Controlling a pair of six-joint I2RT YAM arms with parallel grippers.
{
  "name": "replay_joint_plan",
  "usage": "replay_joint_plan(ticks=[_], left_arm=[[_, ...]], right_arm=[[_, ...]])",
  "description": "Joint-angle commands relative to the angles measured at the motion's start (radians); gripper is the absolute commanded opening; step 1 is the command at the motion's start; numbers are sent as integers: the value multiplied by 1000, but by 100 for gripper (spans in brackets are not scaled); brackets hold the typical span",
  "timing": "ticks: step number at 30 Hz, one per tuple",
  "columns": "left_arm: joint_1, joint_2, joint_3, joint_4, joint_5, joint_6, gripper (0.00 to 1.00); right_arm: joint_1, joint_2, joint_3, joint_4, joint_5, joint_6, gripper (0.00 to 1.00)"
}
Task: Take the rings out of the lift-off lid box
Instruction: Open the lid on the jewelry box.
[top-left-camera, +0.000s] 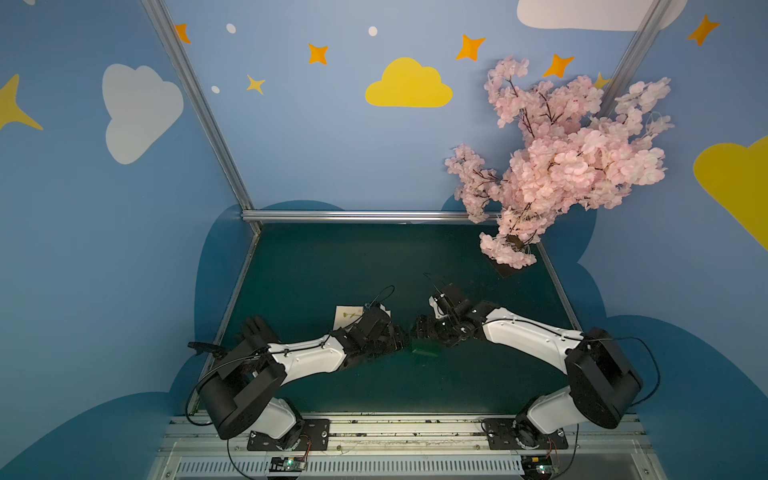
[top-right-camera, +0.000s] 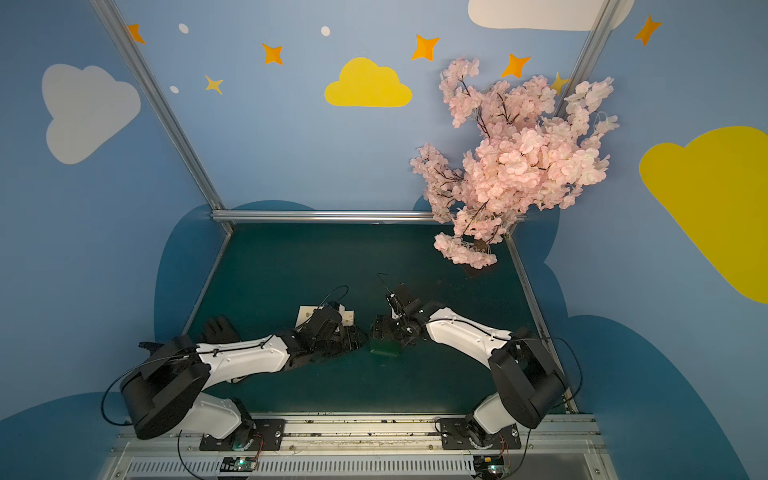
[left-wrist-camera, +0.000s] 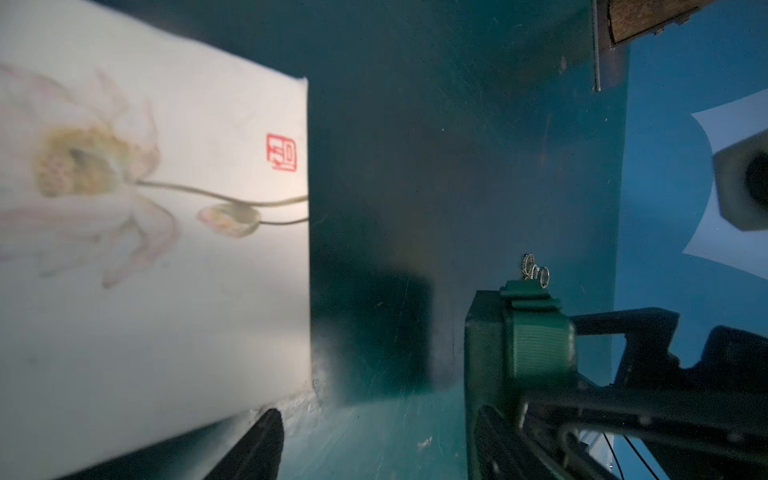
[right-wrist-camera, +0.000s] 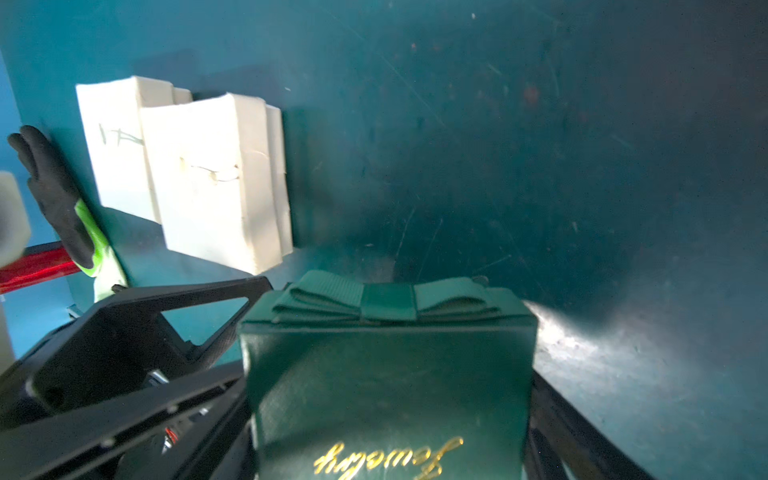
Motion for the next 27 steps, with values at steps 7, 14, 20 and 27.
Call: replay_joint_plan(ticks=[7,14,20,27], left_arm=[[-1,29,32,33,24,-12,74],[-3,80,46,58,90,-35,73],[-2,83,41,59,88,-39,73],[-6,113,46,56,114,-50,73]], right_arm=[[4,-16,-29,71,-37,25,87],[5,9,-22,99,-56,44,87],[5,-9,-24,130,-67,55,87],[3,-21,-21,163,-77,69,88]])
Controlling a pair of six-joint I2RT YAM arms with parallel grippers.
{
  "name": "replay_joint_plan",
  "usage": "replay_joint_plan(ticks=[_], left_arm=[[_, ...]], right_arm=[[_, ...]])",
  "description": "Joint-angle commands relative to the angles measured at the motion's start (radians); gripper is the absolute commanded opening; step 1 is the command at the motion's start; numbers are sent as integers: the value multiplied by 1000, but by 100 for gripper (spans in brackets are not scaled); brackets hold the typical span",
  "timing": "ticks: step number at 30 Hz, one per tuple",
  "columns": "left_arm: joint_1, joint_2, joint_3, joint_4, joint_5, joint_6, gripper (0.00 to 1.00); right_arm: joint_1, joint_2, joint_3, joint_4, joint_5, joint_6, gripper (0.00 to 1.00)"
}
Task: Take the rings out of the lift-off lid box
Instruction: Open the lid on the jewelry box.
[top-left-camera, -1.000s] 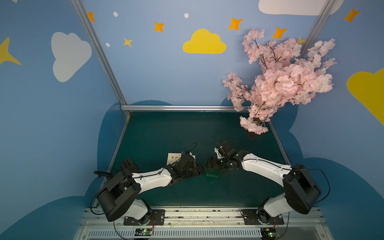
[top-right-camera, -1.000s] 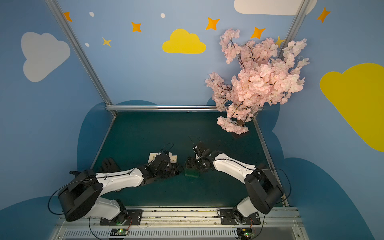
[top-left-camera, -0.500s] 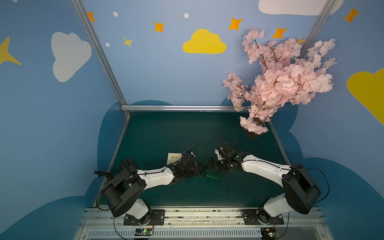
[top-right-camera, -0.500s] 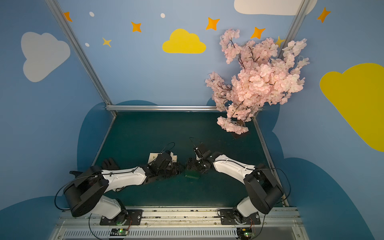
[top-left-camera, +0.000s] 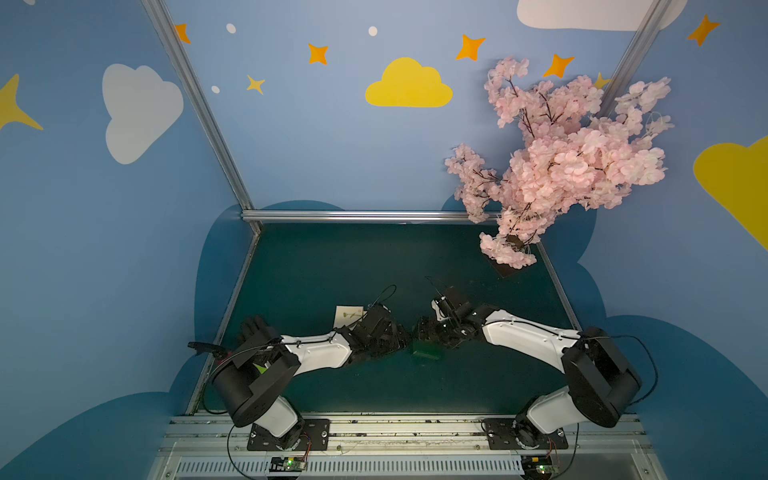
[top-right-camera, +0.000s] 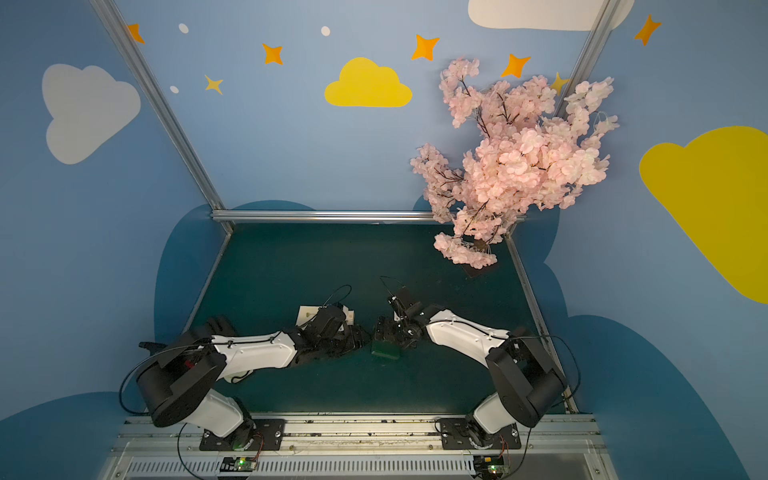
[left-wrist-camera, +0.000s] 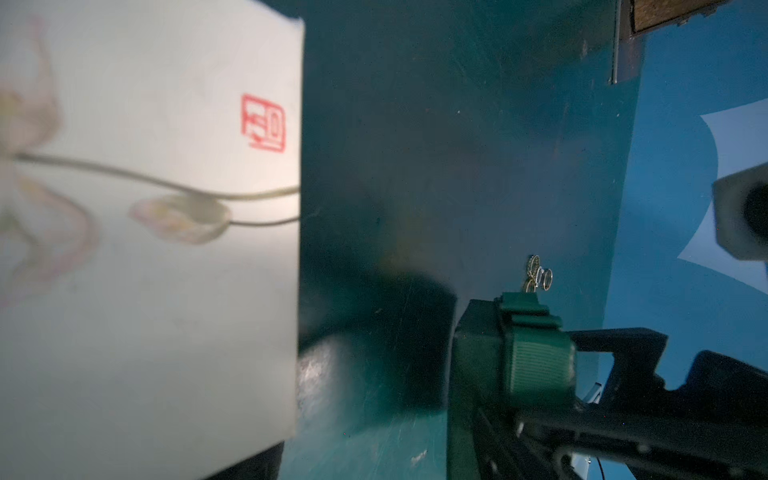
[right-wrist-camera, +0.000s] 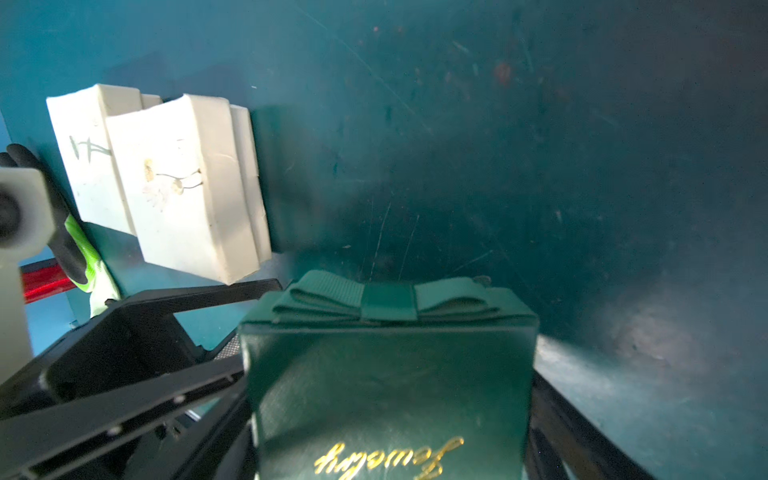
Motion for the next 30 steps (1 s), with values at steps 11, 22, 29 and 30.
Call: replay_joint_plan(ticks=[11,22,29,30], left_arm=[[-15,35,46,-83,49,16,73],[-13,47,63,-145,39,46,73],[-10,49,67,-180,25,58,73],[-10,40,61,-182,18,58,73]], right_arm=[[-5,-55,7,143,-106,44,88],[-20,-95,-5,172,-124,75,88],[-29,-108,-16,171,-119,79,88],[-33,-107,-17,156,-112,79,88]])
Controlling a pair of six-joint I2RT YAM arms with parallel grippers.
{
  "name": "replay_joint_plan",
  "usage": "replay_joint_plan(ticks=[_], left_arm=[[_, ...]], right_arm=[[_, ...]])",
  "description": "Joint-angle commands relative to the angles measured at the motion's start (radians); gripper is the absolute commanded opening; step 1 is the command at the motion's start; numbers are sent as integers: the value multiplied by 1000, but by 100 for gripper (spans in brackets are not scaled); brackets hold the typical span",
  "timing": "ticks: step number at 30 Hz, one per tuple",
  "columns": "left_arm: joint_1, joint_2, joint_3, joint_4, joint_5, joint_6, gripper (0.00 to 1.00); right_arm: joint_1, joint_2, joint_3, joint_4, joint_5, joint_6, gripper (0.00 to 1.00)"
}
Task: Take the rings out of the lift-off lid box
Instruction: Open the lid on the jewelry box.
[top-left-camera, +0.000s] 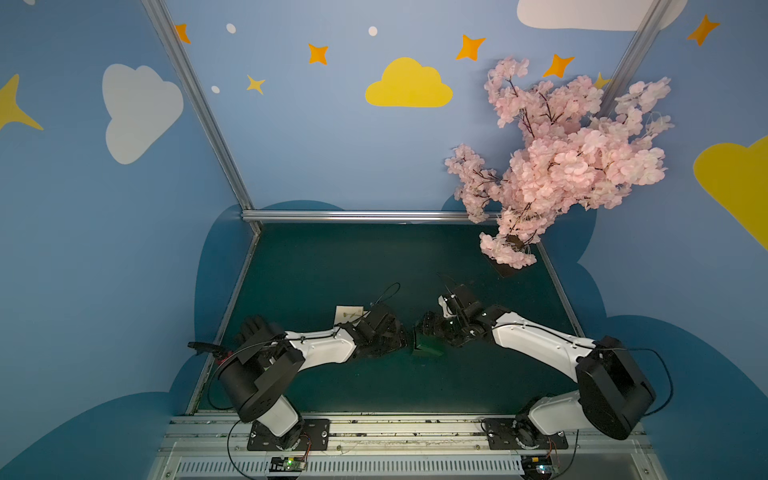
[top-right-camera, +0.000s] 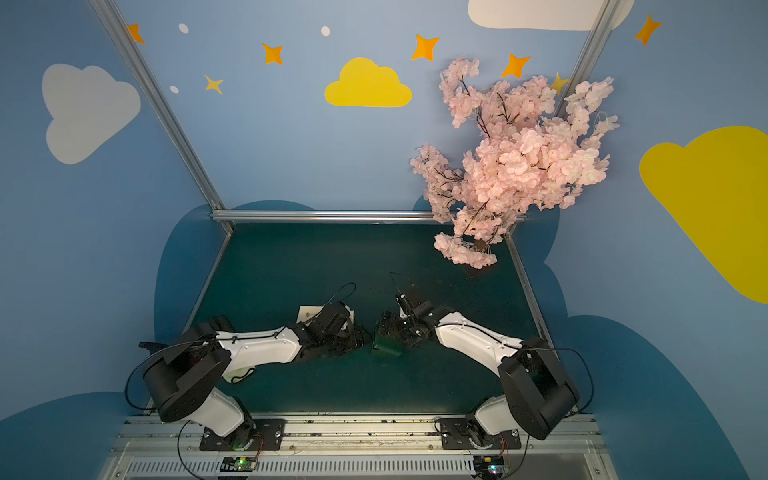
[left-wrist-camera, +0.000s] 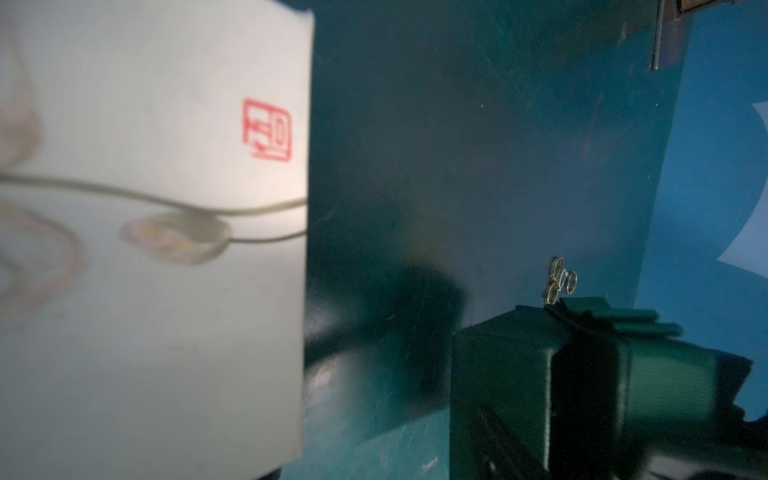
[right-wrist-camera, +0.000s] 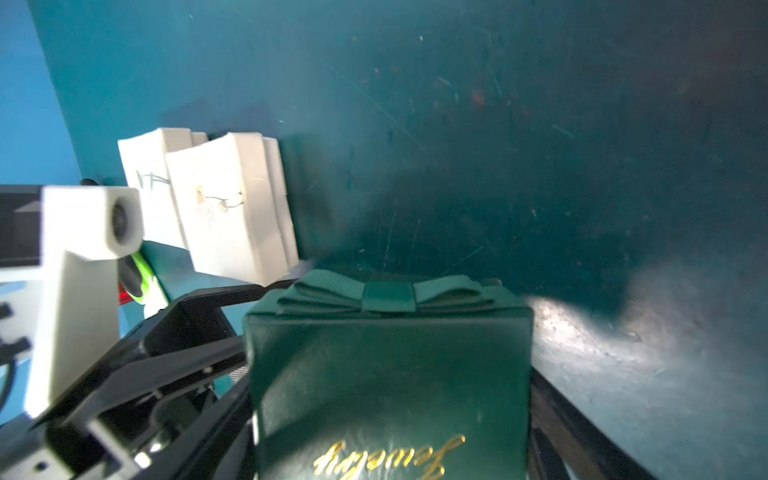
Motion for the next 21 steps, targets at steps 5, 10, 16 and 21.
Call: replay_joint_plan(ticks=[5,10,16,21], left_arm=[[-12,-54,-16,-145,-49,47,74],[-9,-107,-47,-206,-102,46,75],[-4,-159,-79,-201,-116,43,75],[-4,-235,-101,-209,-144,52,76]], right_arm=[[-1,-20,9,73,-55,14,88],[-3,-14,-1,30,-18,-2,88],[-14,-4,31,-50,31,-38,88],[-36,50,138,-158,85,-126,88]])
